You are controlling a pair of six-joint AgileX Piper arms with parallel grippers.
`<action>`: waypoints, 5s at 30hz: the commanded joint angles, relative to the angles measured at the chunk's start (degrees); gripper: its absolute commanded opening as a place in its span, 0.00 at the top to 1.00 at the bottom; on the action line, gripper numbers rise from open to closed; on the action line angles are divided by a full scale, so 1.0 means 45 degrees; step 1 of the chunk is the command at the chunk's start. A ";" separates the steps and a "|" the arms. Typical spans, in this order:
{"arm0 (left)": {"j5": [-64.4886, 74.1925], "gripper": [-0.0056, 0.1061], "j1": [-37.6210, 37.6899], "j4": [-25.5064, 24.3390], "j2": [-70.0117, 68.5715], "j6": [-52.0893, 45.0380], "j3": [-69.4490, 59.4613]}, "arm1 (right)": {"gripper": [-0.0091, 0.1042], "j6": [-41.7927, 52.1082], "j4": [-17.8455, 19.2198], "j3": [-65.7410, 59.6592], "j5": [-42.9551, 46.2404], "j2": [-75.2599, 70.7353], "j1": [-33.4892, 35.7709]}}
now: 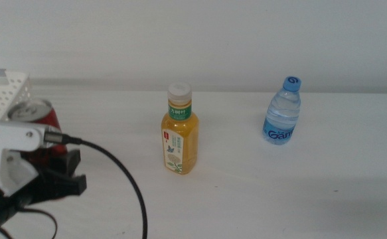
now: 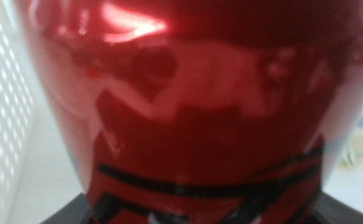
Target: Use arms to grab the bottles and put them into the dustbin to the left of the table.
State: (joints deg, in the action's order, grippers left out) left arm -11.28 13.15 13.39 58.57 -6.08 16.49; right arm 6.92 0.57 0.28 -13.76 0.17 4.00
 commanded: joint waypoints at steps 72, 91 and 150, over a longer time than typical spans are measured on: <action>1.6930 0.11 -0.7998 -0.3205 0.9333 -0.3726 1.5199 | 0.10 0.0109 0.0026 -0.0543 0.0042 -0.0486 -0.0092; 1.3024 0.11 -0.1965 0.1030 -0.0607 -0.4156 0.7259 | 0.10 0.0109 0.0026 -0.0543 0.0042 -0.0486 -0.0092; -0.0011 0.11 0.1913 -0.5075 -0.2183 0.3800 -0.0063 | 0.10 0.0109 0.0026 -0.0543 0.0042 -0.0486 -0.0092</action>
State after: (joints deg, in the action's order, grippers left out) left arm -8.27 21.23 -9.32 46.35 10.43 16.45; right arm 6.94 0.57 0.28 -13.76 0.17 4.00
